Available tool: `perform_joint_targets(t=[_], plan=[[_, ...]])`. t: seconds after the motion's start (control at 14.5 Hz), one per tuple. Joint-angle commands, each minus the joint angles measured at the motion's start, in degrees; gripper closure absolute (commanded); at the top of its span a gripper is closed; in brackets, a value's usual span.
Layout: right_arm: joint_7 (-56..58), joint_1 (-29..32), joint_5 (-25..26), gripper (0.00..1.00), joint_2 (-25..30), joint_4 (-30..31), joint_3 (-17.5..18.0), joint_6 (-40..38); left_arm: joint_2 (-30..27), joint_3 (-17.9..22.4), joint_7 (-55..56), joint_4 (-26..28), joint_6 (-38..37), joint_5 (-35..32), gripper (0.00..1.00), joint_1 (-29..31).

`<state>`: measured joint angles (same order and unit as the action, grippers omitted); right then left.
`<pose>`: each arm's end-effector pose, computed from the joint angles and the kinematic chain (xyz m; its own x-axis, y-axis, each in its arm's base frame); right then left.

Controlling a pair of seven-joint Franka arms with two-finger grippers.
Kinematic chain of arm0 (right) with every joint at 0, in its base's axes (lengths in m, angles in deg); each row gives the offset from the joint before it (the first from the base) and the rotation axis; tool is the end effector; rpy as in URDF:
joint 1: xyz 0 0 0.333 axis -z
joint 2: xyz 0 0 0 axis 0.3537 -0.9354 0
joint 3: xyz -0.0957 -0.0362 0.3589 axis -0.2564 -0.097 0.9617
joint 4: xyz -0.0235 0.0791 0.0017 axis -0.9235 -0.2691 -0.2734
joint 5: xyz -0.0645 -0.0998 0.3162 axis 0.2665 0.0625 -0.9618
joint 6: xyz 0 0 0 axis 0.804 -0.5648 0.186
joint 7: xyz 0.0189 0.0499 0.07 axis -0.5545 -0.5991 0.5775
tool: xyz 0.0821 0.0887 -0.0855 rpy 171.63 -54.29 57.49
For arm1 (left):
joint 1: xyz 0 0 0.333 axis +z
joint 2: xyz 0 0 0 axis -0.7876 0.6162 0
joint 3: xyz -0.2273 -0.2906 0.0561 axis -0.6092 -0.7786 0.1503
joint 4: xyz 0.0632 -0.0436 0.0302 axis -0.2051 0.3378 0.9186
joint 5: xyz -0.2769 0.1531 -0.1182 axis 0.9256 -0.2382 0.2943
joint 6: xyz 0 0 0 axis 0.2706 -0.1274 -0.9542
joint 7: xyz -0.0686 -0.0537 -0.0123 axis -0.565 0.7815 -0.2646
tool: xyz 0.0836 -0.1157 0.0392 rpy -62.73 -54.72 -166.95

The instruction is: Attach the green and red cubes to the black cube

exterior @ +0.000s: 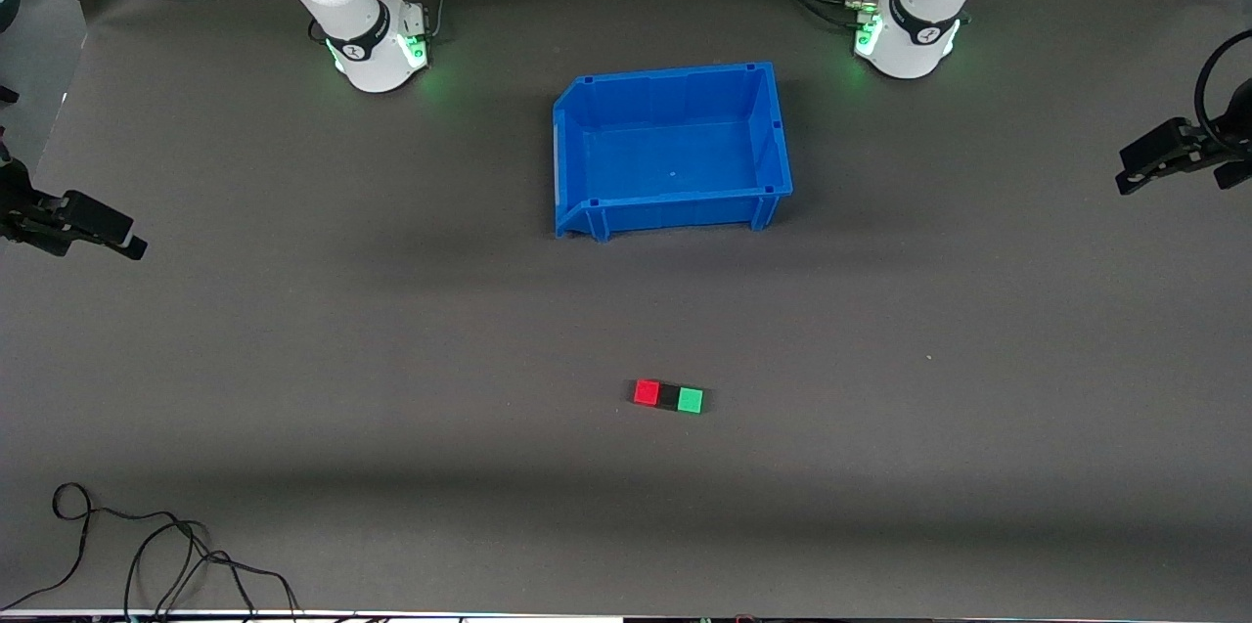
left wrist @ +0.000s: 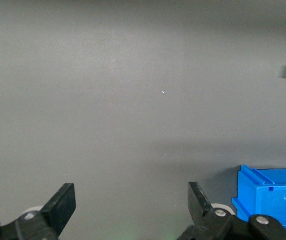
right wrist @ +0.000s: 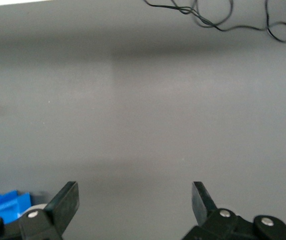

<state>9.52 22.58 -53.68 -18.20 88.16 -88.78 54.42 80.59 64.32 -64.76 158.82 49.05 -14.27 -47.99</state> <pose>0.5255 -0.0364 0.6297 0.9959 -0.0526 0.0741 -0.0484 -0.9972 -0.0572 0.4882 0.0034 0.6549 0.9997 0.0253 -0.0069 0.0251 -0.9993 -0.0265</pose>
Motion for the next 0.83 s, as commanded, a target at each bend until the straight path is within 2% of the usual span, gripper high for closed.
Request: perform_joint_targets(t=[0.0,0.76], plan=[[3.3,0.6,1.4,0.0,1.7,1.7,0.9,0.8,0.3,1.1,-0.7,-0.1,0.1,-0.4,0.0,-1.4],[3.6,0.1,1.4,0.0,1.7,1.4,1.0,-0.7,1.4,0.6,-0.3,0.3,0.3,0.0,0.0,-1.6]])
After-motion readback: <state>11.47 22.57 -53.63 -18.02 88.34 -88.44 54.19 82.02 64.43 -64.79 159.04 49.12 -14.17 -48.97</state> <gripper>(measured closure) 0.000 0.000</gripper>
